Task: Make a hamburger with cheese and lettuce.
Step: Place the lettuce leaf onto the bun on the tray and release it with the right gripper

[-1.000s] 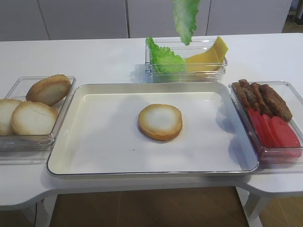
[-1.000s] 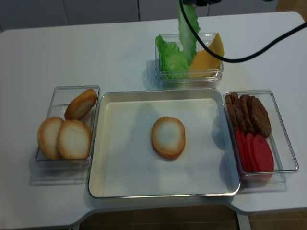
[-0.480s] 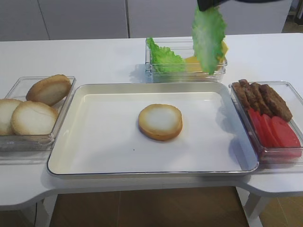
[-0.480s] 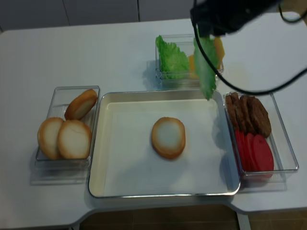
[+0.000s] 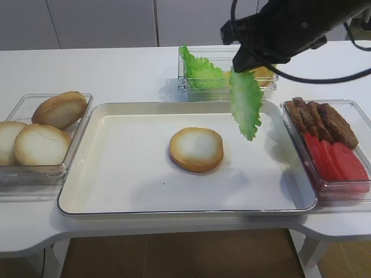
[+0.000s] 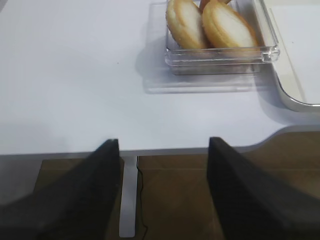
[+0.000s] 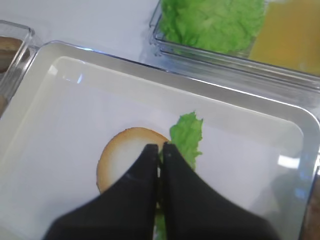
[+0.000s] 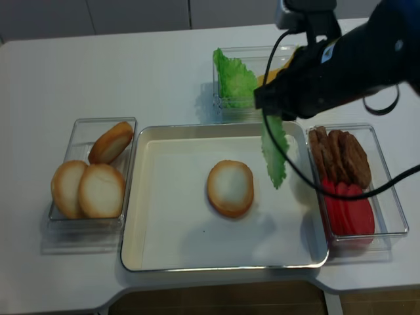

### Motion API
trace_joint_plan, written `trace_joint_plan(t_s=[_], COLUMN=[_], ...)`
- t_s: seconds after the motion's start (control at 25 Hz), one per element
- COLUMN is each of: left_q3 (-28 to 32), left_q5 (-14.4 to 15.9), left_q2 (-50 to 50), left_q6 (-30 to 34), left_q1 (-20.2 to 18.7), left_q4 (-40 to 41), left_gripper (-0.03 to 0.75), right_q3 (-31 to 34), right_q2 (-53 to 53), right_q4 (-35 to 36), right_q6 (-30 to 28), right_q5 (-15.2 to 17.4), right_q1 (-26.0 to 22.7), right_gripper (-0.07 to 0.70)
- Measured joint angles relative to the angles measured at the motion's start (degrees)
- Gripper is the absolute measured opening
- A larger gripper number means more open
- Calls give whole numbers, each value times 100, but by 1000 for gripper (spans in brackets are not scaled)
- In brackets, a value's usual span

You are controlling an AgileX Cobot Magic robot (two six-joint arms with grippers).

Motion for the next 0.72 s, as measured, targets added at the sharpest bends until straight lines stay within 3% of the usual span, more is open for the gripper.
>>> trace_joint_plan(t_s=[0.16, 0.28, 0.72], left_q3=[0, 0, 0], left_q5=[0, 0, 0], left_q2=[0, 0, 0], left_q6=[0, 0, 0], left_q1=[0, 0, 0], left_q4=[0, 0, 0], left_gripper=[416, 416, 416], right_q3=[245, 270, 270], right_q2=[178, 373, 336], right_q4=[-138, -216, -399], right_q6=[-33, -33, -22], right_q5=[-589, -802, -1021], right_q1=[282, 373, 387], right_gripper=[27, 27, 27])
